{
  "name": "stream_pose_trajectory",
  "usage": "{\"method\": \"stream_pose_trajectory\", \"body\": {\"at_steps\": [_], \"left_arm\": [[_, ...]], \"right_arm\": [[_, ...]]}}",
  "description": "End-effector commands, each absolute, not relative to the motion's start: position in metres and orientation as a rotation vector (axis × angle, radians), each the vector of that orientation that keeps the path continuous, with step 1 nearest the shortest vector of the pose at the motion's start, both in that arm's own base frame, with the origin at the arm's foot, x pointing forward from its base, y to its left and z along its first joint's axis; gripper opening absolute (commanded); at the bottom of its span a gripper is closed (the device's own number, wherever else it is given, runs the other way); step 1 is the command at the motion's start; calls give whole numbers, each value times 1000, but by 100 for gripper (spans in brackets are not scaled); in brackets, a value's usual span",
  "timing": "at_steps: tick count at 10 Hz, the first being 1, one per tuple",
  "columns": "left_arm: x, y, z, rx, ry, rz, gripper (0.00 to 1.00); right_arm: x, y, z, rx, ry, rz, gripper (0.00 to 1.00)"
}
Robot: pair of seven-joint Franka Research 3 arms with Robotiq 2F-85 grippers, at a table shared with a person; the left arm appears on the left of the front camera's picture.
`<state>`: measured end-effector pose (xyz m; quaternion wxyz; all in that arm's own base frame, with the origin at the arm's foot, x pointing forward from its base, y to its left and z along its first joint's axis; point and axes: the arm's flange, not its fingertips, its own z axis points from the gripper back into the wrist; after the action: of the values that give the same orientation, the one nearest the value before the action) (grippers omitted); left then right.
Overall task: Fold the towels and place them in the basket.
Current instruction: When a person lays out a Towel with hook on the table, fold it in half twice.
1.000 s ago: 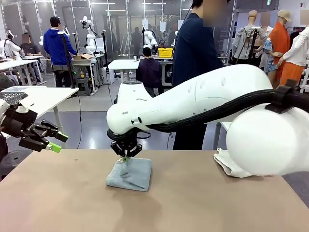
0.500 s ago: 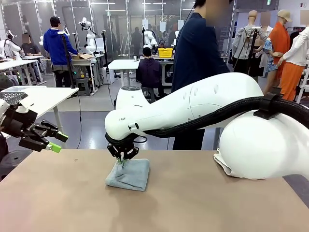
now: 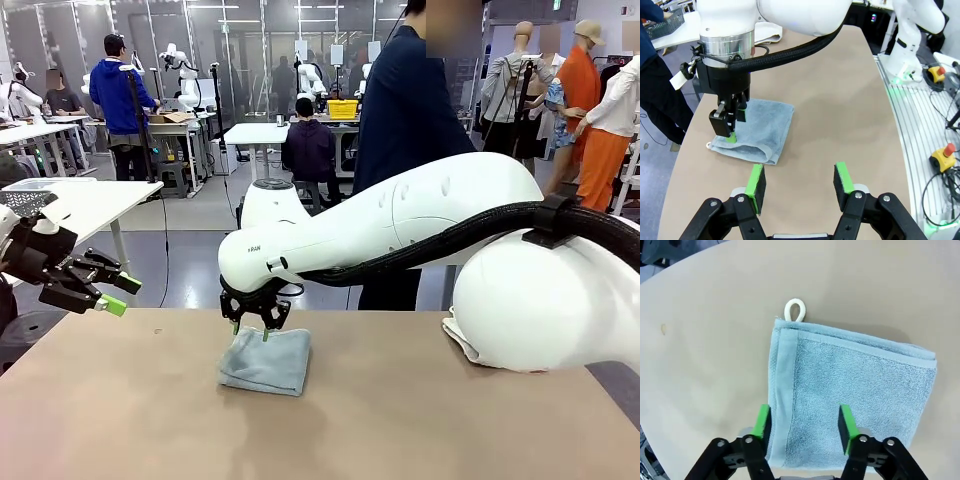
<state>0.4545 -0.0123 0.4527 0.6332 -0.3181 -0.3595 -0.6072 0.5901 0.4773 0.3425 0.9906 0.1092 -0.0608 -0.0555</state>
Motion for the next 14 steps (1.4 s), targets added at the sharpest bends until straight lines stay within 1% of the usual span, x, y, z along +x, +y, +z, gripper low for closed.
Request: {"method": "stream_pose_trajectory", "body": {"at_steps": [1,3,4,5,6,10,11,14], "left_arm": [[455,-11,454,-731,-824,-1399,70],[455,-11,454,-731,-824,-1399,70],[455,-11,454,-731,-824,-1399,70],[455,-11,454,-731,-824,-1399,70],[455,-11,454,-731,-824,-1399,70],[455,-11,454,-731,-824,-1399,70],[455,-11,454,-731,-824,-1399,70],[455,-11,454,-731,-824,-1399,70]], "right_arm": [[571,465,356,173,-139,-109,85],[543,426,385,119,-121,-70,85],[529,404,398,96,-85,1,85],[520,385,407,67,-87,-17,85],[511,369,414,83,-89,-32,85],[503,351,419,114,-74,-28,85],[510,355,427,60,-88,-55,85],[510,355,427,60,-88,-55,85]]}}
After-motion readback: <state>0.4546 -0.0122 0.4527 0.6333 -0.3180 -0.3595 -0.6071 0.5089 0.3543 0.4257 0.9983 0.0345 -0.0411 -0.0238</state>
